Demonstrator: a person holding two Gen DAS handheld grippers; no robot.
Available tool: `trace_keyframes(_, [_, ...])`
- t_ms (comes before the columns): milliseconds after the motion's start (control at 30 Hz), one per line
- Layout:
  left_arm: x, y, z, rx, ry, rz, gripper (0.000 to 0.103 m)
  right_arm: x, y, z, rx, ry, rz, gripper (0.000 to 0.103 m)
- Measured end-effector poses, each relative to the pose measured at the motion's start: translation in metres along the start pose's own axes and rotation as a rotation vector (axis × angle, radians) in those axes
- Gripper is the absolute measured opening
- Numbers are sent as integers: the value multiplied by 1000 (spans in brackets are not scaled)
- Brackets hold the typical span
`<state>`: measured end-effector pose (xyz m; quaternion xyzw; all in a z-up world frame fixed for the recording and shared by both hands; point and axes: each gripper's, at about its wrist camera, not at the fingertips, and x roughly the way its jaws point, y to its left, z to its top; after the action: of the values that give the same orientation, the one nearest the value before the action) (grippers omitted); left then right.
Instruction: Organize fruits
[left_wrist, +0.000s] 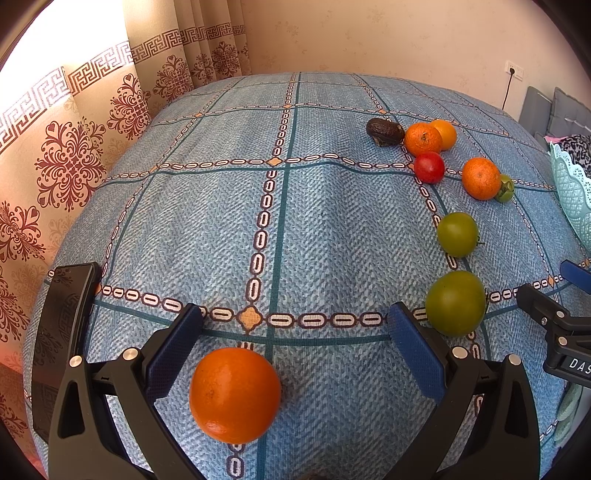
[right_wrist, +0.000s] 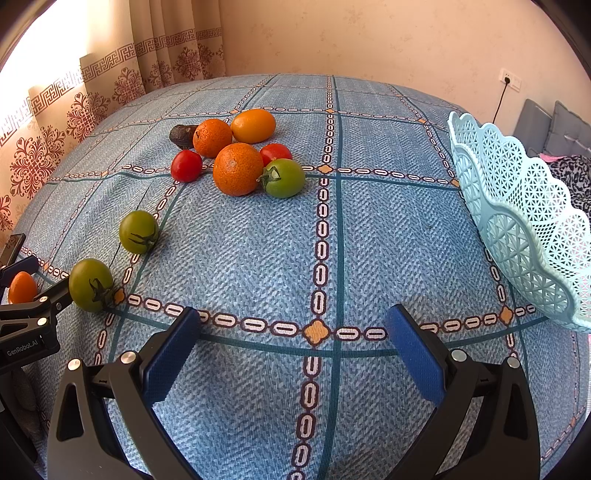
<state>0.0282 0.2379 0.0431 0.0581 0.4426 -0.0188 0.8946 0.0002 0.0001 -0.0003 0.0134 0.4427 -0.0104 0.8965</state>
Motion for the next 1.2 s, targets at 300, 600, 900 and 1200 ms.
trace_keyframes(300, [0, 0, 0, 0, -1, 0, 101, 0, 4, -1, 0, 0, -3, 98])
trace_keyframes(600, [-1, 3, -2, -3, -2, -3, 101, -1, 2, -1, 2, 1, 0, 98])
trace_keyframes(900, [0, -1, -1, -1, -3, 1, 101, -1, 2, -1, 2, 1, 0, 98])
trace_keyframes(1200, [-1, 1, 0, -6, 0, -3, 101, -1, 1, -1, -1, 2, 2, 98])
